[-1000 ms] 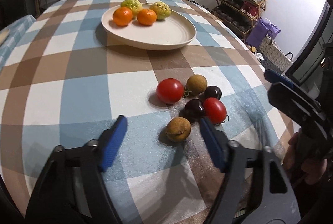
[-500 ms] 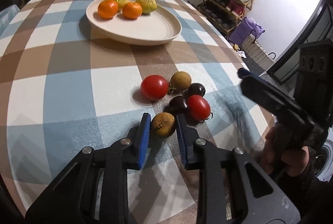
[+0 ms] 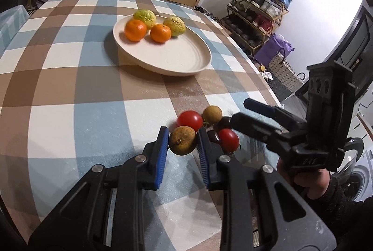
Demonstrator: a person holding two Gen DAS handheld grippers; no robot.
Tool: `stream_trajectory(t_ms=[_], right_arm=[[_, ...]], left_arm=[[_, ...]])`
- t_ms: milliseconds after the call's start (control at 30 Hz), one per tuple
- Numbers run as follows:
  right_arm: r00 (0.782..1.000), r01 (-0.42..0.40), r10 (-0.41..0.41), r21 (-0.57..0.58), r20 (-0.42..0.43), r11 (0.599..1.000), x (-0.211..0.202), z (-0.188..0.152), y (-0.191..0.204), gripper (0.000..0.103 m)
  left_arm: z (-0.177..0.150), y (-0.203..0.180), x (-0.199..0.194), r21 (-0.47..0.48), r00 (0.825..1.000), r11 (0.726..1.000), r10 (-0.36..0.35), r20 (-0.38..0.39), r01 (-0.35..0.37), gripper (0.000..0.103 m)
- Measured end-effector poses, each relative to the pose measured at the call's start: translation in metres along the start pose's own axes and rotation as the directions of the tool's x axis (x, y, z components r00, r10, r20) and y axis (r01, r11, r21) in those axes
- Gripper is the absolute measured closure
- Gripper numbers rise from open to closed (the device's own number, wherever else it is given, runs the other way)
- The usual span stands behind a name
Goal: Organize fruits
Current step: 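Grasp the brown kiwi with the left tool, then grasp the light brown kiwi with the right tool while the left tool holds its kiwi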
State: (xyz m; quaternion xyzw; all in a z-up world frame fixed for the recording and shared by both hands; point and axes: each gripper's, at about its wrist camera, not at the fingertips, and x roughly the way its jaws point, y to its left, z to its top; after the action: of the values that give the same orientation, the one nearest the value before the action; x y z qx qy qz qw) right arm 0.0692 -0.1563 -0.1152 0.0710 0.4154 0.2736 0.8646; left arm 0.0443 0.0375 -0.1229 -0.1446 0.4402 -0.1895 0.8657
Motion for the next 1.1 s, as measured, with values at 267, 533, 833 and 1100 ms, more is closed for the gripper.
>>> stream_trajectory(t_ms=[267,533,833,1100], right_arm=[[0.998,-0.029,0.03,0.02,-0.056,0.999,0.019,0.005,-0.003,0.019],[0.995,-0.023,0.023,0.003,-0.093,1.0,0.029,0.004,-0.002,0.046],[0.992,-0.061,0.063,0.02,-0.113,0.998,0.033,0.004,-0.006,0.076],[0.991,-0.1,0.105,0.058,-0.087,0.993,0.027,0.008,-0.016,0.076]], left_arm=[[0.006,0.008,-0.001,-0.015,1.0,1.0,-0.007,0.009,0.007,0.081],[0.016,0.01,0.007,-0.027,1.0,0.999,-0.022,0.005,0.022,0.081],[0.033,0.013,0.013,-0.04,1.0,0.999,0.001,0.008,0.0,0.081],[0.048,0.01,0.024,-0.035,1.0,0.999,0.019,0.0,-0.019,0.081]])
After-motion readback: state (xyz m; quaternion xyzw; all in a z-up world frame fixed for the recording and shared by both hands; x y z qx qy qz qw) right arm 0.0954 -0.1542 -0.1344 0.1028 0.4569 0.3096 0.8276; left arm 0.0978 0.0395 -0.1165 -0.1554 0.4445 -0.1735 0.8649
